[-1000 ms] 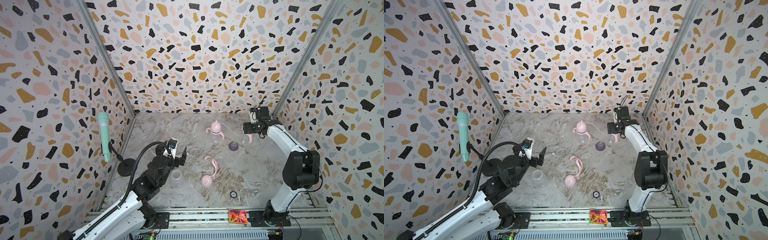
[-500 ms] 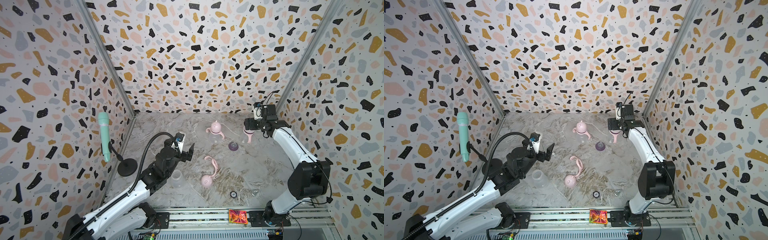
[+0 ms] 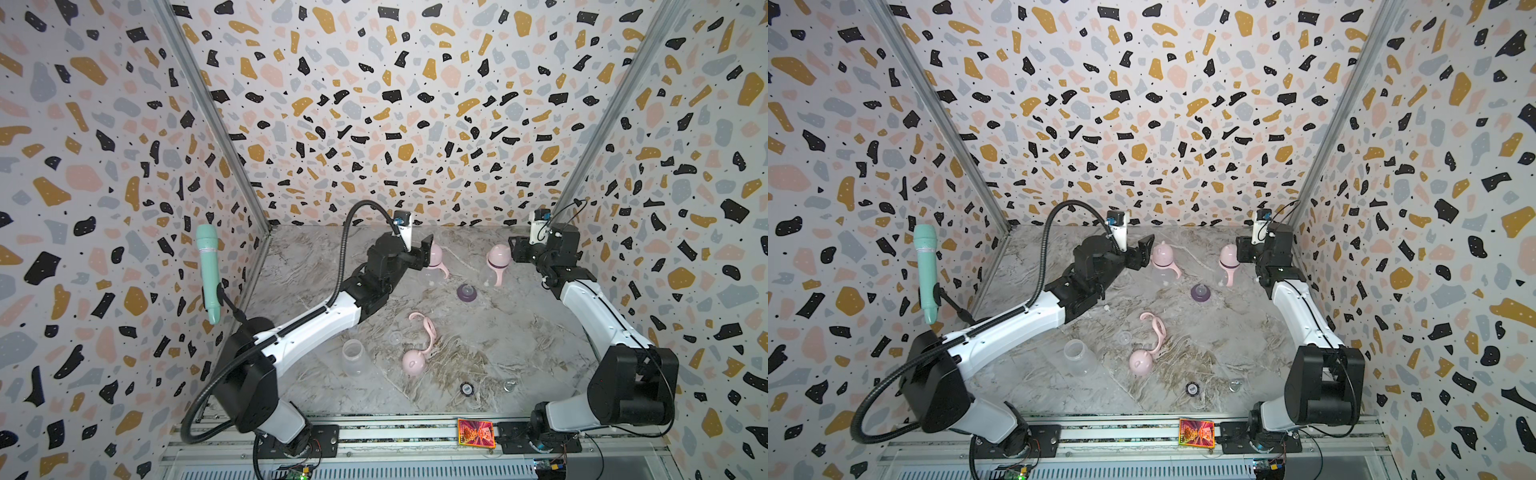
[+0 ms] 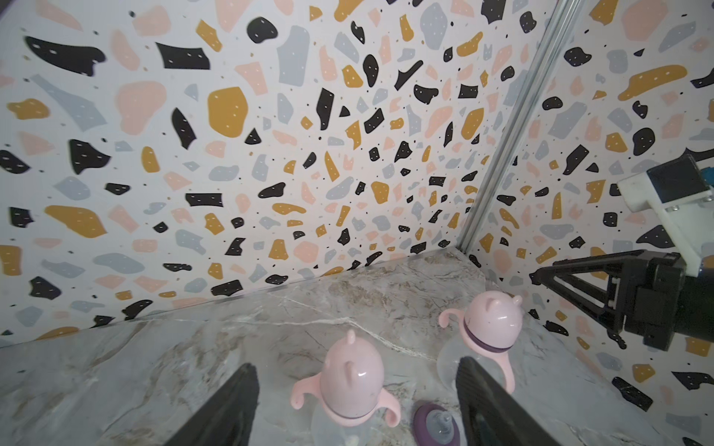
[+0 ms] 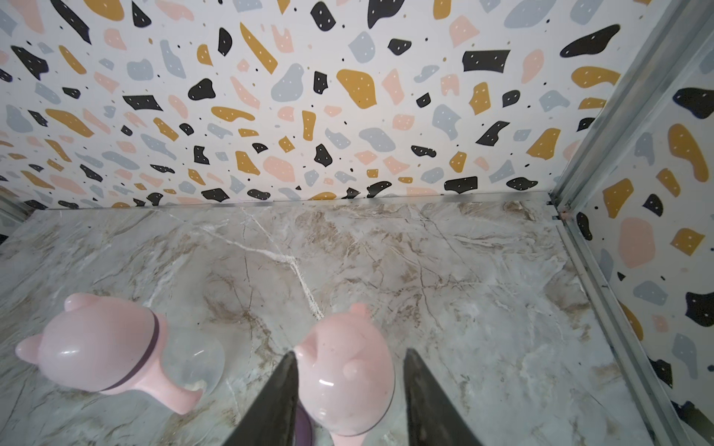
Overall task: Assemble the baby bottles
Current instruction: Close the lid on the baby bottle.
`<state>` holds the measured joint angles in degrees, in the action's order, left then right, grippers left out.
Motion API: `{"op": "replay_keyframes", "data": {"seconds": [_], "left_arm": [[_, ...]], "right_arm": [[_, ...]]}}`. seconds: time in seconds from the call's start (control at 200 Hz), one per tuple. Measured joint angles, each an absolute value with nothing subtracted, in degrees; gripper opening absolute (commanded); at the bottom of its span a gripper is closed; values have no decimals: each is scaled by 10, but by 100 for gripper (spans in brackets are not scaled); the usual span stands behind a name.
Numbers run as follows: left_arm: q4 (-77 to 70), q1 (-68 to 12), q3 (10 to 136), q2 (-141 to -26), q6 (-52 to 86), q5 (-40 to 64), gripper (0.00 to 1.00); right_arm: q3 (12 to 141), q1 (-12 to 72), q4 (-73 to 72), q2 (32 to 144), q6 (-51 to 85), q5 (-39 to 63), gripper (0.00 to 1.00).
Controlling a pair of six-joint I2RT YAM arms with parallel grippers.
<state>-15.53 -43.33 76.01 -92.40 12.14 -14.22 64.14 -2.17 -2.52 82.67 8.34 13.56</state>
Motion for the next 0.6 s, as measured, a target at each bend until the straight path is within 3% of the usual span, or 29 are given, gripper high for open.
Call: {"op": "replay_keyframes", "data": {"seconds": [0.35, 0.601], "left_arm": [[-119, -484, 1047, -1176, 149, -137, 60], [-80, -508, 1220, -1320, 173, -139, 56]], "right_arm": [[590, -37, -124, 827, 120, 179, 38], [572, -37, -161, 830, 128, 201, 31]]}}
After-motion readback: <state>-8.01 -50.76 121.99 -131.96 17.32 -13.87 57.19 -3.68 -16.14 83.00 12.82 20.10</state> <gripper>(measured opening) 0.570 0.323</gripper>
